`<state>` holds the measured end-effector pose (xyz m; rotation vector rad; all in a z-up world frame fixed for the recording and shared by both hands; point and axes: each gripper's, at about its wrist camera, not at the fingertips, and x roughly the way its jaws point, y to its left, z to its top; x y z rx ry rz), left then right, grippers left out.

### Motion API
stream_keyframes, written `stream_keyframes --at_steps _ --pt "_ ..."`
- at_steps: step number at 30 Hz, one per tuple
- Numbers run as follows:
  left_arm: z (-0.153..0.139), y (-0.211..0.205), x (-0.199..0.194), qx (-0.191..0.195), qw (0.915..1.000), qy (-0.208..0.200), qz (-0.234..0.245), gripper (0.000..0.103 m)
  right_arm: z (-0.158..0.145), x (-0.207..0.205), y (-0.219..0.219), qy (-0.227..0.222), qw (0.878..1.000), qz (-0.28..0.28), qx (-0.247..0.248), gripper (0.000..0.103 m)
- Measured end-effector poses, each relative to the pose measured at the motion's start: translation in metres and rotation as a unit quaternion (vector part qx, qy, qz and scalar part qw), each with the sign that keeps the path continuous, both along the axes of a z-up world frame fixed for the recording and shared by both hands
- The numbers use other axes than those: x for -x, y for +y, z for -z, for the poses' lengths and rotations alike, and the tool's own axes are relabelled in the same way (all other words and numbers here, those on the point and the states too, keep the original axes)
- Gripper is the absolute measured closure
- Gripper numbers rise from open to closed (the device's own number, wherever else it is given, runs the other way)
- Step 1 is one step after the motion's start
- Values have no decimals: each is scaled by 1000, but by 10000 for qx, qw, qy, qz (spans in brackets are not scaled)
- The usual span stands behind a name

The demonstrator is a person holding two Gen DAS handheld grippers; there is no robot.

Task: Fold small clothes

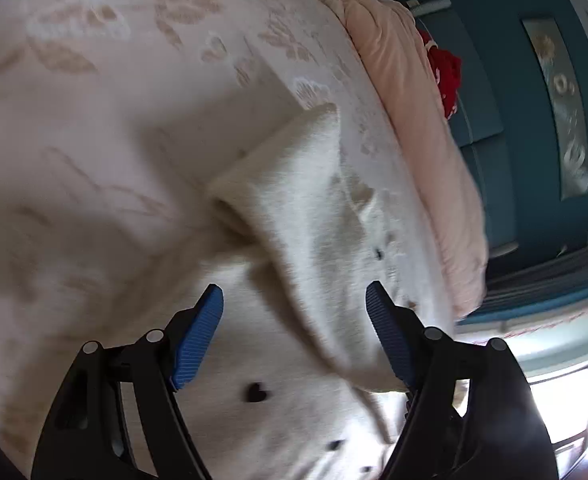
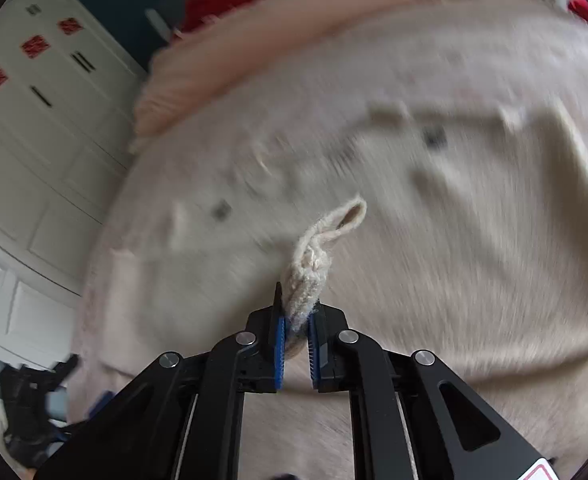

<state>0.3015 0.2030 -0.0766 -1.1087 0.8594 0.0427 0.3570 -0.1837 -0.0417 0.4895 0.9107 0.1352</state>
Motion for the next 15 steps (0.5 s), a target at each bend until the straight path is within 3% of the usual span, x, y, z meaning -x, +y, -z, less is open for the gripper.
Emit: stream_keyframes --at_steps 4,8,9,12,13,15 --pt "7 -13 -15 579 9982 121 -75 32 -49 -19 14 -389 9985 -350 126 95" --pt "15 -17 -33 754 9962 283 -328 33 -107 -16 1 -1079 9937 -310 -20 95" --pt "15 -16 -38 727 9962 295 -390 37 -118 -13 -8 -1222 9922 -251 -66 95" --pt "1 -16 -54 99 9989 139 -432 55 -137 2 -49 -1498 9887 46 -23 95" --pt "-3 -19 -61 -261 9990 95 -339 59 -130 6 -64 -1459 9891 163 113 95" --pt "4 -26 -70 -568 9980 239 -121 73 -99 11 -93 -1155 9922 417 221 95"
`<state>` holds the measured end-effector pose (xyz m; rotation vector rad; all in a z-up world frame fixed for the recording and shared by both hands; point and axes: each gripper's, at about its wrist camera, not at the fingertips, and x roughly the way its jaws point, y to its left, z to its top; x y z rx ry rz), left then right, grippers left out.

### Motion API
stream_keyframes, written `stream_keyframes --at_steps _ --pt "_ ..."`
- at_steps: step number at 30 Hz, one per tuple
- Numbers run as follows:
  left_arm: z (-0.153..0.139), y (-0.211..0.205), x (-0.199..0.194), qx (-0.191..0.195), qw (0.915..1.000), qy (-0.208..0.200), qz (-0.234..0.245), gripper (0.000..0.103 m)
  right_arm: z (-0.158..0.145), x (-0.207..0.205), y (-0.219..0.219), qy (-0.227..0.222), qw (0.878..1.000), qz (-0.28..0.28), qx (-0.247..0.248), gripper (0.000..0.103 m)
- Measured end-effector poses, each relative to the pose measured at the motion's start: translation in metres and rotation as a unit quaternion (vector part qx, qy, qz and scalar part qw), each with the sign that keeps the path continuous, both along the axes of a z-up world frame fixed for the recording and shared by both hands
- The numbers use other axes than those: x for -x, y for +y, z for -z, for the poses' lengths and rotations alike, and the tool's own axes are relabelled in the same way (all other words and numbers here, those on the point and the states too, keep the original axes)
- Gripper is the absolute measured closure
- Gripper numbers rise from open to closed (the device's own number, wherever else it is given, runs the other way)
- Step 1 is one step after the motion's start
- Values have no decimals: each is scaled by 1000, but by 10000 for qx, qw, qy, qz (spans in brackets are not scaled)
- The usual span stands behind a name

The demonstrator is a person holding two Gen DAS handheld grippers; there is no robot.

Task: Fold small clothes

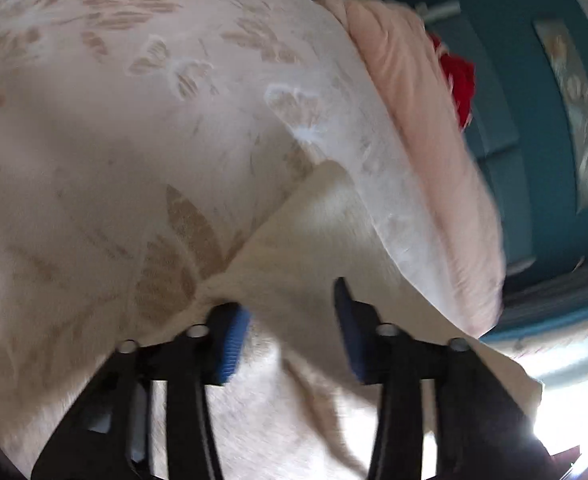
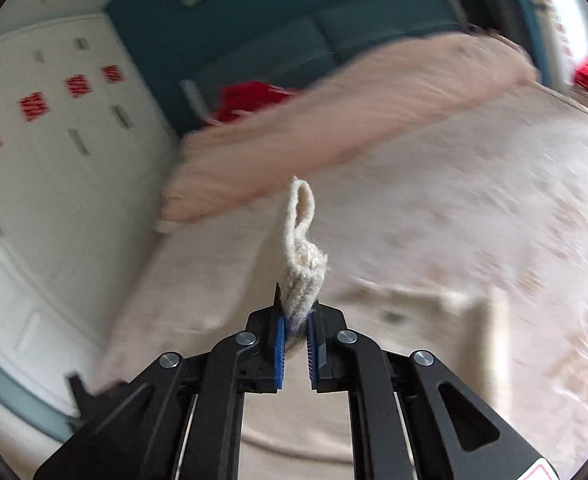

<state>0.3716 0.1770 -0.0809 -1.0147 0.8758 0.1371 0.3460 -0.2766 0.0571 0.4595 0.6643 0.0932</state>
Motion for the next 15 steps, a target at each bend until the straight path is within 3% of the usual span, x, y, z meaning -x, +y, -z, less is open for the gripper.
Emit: stream_keyframes --at_steps 3,5,6,7,10,13,15 --pt "22 -11 0 -313 9989 189 299 89 82 12 -38 864 9952 457 -18 95" --pt "28 -17 10 -474 9981 -34 386 90 140 22 -51 1492 9869 588 -193 95" --pt "28 -18 13 -521 9978 -100 409 90 153 27 -54 1525 9860 578 -346 96" --pt "28 -19 14 -583 9972 -150 442 90 160 36 -59 1231 9884 609 -644 96" --pt "27 -19 16 -707 9960 -237 491 90 149 36 -61 1190 9862 675 -937 95" --pt "28 -22 18 -919 9937 -376 510 90 125 37 -51 844 9936 487 -573 95" --pt "28 -27 18 -1166 9906 -455 551 90 136 31 -42 1140 9929 306 -118 95"
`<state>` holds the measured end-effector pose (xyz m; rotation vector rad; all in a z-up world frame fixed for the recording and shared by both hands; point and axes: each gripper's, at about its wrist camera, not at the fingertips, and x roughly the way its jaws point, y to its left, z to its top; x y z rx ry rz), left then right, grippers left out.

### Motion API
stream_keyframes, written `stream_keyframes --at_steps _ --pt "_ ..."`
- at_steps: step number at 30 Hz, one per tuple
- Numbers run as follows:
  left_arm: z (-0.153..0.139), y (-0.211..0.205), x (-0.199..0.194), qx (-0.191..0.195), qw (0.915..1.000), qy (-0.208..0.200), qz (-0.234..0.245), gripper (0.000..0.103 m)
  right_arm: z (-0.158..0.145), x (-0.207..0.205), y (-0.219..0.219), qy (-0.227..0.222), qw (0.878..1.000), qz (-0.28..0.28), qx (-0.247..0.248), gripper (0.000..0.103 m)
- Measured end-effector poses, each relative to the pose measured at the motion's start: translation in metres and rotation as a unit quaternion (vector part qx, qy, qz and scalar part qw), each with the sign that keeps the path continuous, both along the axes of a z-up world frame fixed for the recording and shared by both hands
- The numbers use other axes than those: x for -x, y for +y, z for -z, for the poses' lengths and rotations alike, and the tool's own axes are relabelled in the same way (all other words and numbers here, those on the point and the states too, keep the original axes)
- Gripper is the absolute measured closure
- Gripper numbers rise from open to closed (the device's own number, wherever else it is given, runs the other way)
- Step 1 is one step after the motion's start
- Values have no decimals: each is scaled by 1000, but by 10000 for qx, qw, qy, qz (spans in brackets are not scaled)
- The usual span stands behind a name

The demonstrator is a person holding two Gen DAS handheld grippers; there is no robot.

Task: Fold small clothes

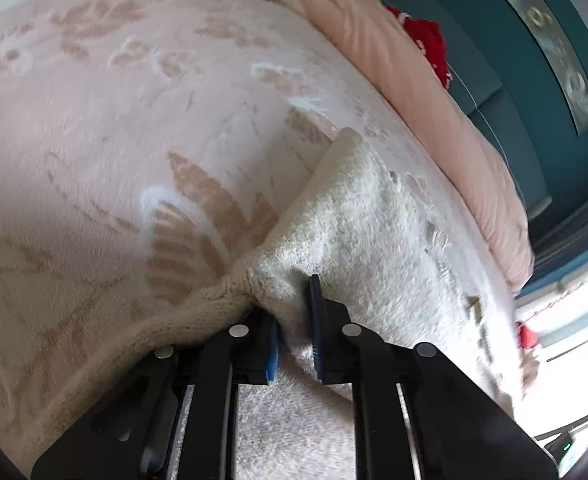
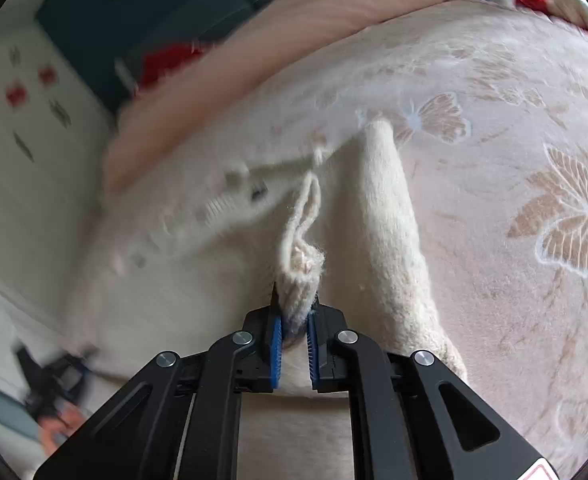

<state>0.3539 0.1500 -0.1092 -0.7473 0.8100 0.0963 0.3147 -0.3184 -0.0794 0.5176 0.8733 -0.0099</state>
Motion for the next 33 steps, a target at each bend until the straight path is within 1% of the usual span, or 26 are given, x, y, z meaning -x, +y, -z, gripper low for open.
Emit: stream_keyframes --at_steps 1,3,5,6,8,10,11,12,14,16,18,19,20,21,22,23,24,25,26,27,28,29,30,31,32,33 --pt "-1 -4 0 -161 9999 -50 29 90 11 -5 1 231 9996 -100 92 95" --pt "-1 -7 0 -314 9994 -112 82 90 8 1 -2 19 10000 -44 -3 95" --pt "0 -6 -1 -303 9993 -169 105 90 -3 5 -5 -276 9995 80 -122 95" --pt "1 -6 -1 -306 9992 -212 112 90 0 6 -7 -254 9996 104 -49 93" --pt "3 -6 2 -375 9988 -289 102 90 19 1 -5 108 9999 63 -54 94" --pt "3 -8 2 -437 9985 -303 95 90 11 11 -10 -12 9996 225 -168 90" --pt "3 -9 2 -468 9984 -318 94 90 1 17 -9 -36 9988 485 -5 83" --pt "3 -9 4 -484 9982 -333 90 90 -13 25 -7 -233 9974 672 139 79" --pt "4 -11 5 -553 9978 -369 82 90 -32 31 1 -621 9963 591 27 79" --pt "5 -11 5 -560 9976 -392 64 90 -39 24 16 -703 9971 283 5 80" --pt "5 -11 5 -562 9976 -395 58 90 -32 1 41 -533 9974 -248 408 81" --pt "5 -11 5 -552 9977 -392 59 90 -12 -18 51 -124 9962 -452 733 82" --pt "5 -10 4 -544 9978 -384 62 90 7 -27 52 222 9949 -521 839 86" --pt "5 -11 4 -543 9978 -383 68 90 17 -29 50 236 9952 -514 800 88" --pt "5 -8 5 -446 9982 -397 80 90 13 -27 46 91 9965 -433 705 89" --pt "5 -5 5 -342 9986 -382 96 90 2 -23 39 182 9979 -349 518 89" --pt "4 -3 5 -257 9990 -348 133 90 -6 -17 34 179 9987 -229 430 84" --pt "0 1 7 -170 9992 -278 222 90 -18 -7 27 98 9992 -122 365 82" --pt "-4 4 12 -139 9992 -227 293 89 -31 15 16 -66 9996 -61 281 77" --pt "-10 9 21 -107 9990 -174 386 84 -39 33 10 -124 9996 -40 240 65" --pt "-18 15 39 -120 9987 -123 488 71 -45 60 -3 -128 9996 13 247 58" --pt "-23 20 52 -176 9985 -79 512 60 -46 80 -13 -106 9996 49 275 47" --pt "-28 27 71 -261 9984 -6 499 41 -44 106 -24 -30 9995 78 306 43" --pt "-34 37 97 -293 9983 8 496 33 -41 126 -31 67 9994 83 321 42" --pt "-38 44 120 -299 9982 -5 529 29 -35 152 -41 256 9989 87 370 42" --pt "-42 54 149 -334 9975 35 621 23 -28 180 -48 430 9981 108 419 40"
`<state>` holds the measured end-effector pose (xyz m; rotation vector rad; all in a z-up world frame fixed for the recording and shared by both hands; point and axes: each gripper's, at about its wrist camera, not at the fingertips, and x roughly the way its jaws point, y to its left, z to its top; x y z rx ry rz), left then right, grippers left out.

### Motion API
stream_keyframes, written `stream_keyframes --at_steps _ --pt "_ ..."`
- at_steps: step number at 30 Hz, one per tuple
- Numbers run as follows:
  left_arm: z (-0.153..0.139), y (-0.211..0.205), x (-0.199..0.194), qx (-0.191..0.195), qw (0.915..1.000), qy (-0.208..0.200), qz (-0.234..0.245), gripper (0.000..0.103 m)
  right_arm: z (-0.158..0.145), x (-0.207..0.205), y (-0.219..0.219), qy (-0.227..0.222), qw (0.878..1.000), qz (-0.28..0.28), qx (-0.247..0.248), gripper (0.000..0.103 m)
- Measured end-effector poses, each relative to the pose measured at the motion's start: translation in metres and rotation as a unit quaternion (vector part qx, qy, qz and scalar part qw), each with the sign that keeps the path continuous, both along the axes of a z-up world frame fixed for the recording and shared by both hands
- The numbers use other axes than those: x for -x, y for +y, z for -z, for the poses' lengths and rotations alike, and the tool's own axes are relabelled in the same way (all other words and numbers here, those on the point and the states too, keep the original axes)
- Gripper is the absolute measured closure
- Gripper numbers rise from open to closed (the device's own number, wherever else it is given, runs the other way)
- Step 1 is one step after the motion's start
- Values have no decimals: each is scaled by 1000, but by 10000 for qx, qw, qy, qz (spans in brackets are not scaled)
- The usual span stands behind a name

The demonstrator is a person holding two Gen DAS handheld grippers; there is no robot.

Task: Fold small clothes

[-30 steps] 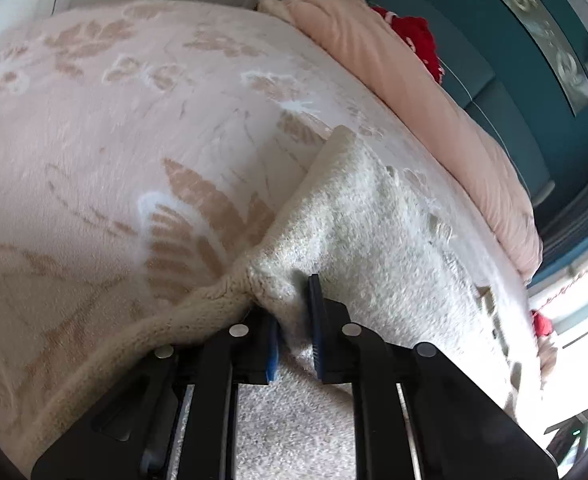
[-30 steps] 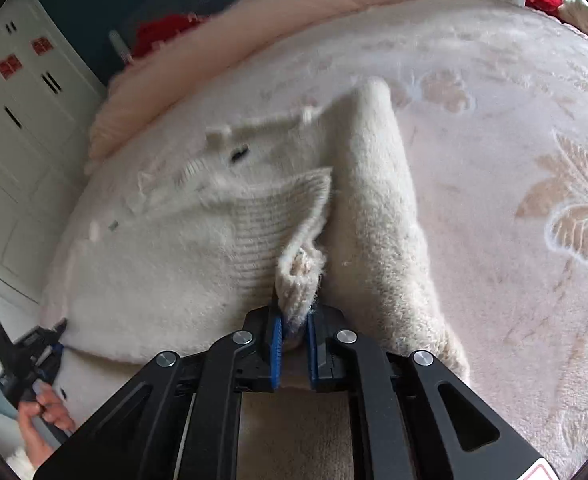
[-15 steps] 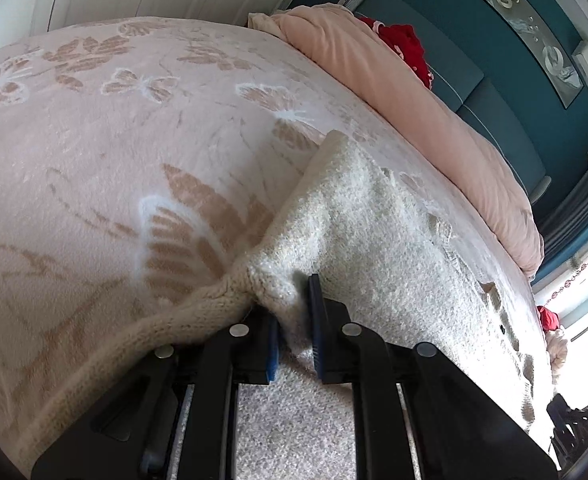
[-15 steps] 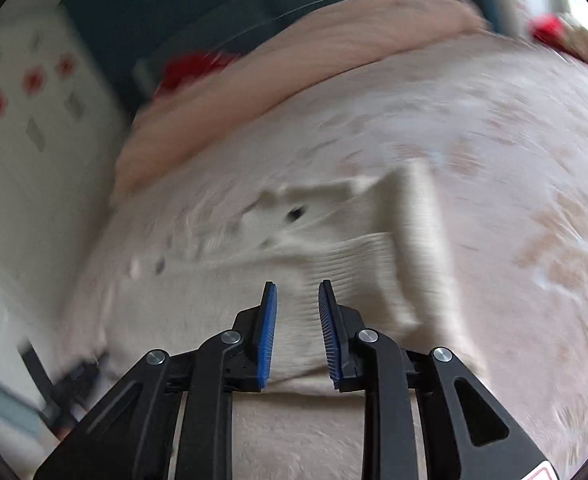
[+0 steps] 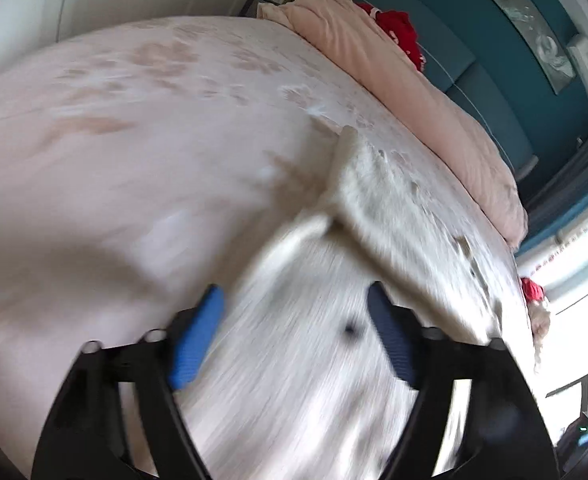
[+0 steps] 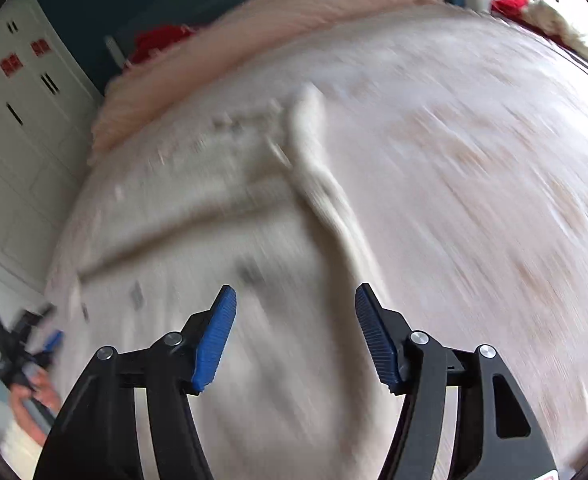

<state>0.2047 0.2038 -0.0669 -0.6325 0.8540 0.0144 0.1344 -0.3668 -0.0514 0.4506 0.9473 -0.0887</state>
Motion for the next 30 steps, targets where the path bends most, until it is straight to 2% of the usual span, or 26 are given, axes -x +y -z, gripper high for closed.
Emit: stream_keyframes --at_steps 1,3,5,8,12,15,18,21,22,23,24,25,26,27,30 --pt "0 5 17 -56 9999 81 32 18 3 14 -3 96 10000 16 -3 39" --pt "3 16 61 -100 9994 297 111 17 15 54 -1 394 9991 15 -174 38" --pt "10 18 89 -99 9988 446 198 16 24 79 3 516 9977 -1 -440 38" --pt "19 14 124 -26 9991 361 230 16 41 102 15 616 9961 -94 -630 37" --pt "20 -4 133 -151 9995 175 236 8 41 105 37 361 9983 -200 -418 25" --pt "20 -12 126 -219 9993 198 219 5 42 96 46 153 9975 -240 -649 25" --pt "21 -15 122 -54 9997 211 88 5 46 103 47 38 9973 -152 -718 20" --pt "22 -18 117 23 9997 235 62 5 46 101 47 -44 9965 -58 -833 20" --pt "21 -19 115 11 9996 257 134 8 46 100 46 -80 9960 -50 -885 25" --pt "20 -21 113 -5 9994 279 194 16 46 96 47 -72 9957 -89 -916 46" --pt "19 -22 110 46 9990 308 323 55 47 97 48 -9 9957 -141 -915 91" --pt "21 -24 106 125 9978 477 435 87 52 91 48 189 9945 -224 -1009 91" --pt "23 -24 103 147 9969 636 443 94 52 92 47 181 9941 -185 -1054 91" --pt "23 -23 102 189 9963 740 392 94 47 93 48 127 9946 -168 -1019 92" --pt "5 -17 109 269 9973 625 270 96 23 99 50 -84 9949 -197 -989 93"
